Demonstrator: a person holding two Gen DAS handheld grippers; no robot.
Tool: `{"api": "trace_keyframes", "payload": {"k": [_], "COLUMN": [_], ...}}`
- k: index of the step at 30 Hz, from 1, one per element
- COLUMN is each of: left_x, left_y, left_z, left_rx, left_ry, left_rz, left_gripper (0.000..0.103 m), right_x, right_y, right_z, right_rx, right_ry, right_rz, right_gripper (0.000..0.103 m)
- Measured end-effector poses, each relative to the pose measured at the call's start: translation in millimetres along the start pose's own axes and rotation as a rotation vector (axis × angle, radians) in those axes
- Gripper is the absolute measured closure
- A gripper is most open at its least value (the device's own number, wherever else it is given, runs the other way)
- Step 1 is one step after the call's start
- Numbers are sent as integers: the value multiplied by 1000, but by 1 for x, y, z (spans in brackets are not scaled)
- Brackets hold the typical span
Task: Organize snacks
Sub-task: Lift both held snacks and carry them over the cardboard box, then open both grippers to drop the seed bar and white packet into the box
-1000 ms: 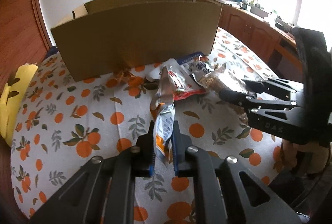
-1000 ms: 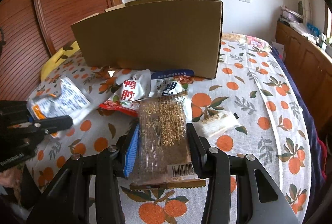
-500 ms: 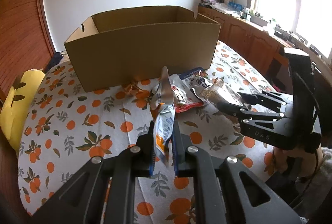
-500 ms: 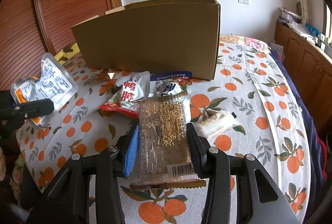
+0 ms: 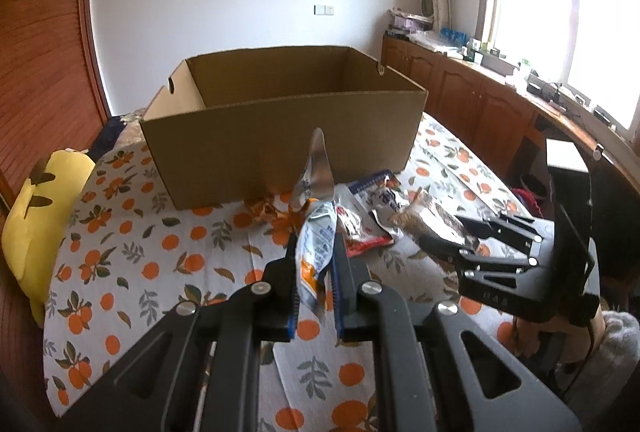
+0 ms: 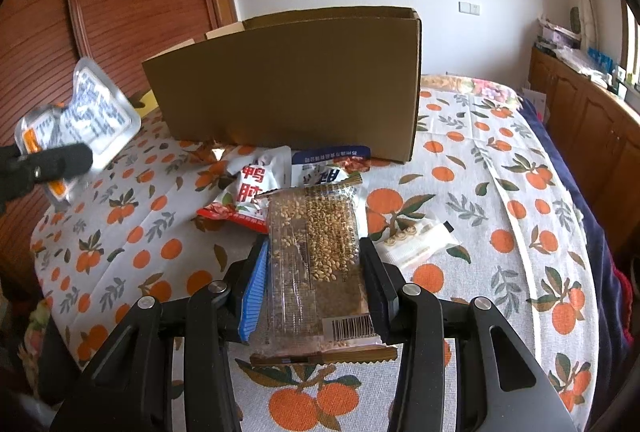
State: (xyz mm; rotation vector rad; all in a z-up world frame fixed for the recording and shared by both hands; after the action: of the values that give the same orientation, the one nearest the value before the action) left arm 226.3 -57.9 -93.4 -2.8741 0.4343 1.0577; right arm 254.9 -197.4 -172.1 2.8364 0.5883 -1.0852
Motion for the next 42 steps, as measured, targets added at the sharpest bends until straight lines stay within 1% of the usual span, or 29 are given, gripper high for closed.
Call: {"api": "trace_keyframes", "payload": {"k": [9,11,15,19,23,28,30,32,35,38,42], "left_x": [1,1,-1,4,12,25,33,44,59,79,103], "left_y": [-9,-11,-15,-18,-22,-34,-40,-46,-55,-68,-87], "left_z": [-14,-18,-31,-50,-71,-101,-111,-122,-131,-139,-141], "left_rx": [-14,-15,-7,7,13,9,-14,-34,-30,-42,-45], "left_ry": [27,26,48,82,116,165,179,191,208,197,172], "left_rz": [9,11,14,22,30,43,53,78,75,102,105], "left_gripper": [93,93,93,93,93,93,93,93,93,93,93], "right_x": [-4,-4,-11,-29,-47,-56,-51,-46,-34,-18,9], "right_y": [-2,1,6,4,4,0,0,1,-1,-5,-5], "right_z": [-3,-6,-16,-44,-75,-114,-130,-143,-163,-180,-195], "right_rx": [-4,10,55,30,19,-14,-10,11,29,7,0], "right_ry": [24,20,29,76,126,173,185,197,206,208,198], "right_rz": [15,34,12,16,-1,-5,0,4,-11,6,21], "right_gripper": [59,59,59,59,59,59,59,59,59,59,59]}}
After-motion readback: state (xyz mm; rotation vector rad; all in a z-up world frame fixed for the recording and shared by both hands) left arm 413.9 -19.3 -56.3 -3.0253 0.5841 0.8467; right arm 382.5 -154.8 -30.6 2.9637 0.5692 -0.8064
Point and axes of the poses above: each gripper's, at about its wrist camera, not at the fingertips, and x roughly the way its jaws point, y to its right, z to its underside, the point moved 4 cm from there along x, roughly the way its jaws point, and after that the axes turned 1 degree about x, right-handed, at the moved point
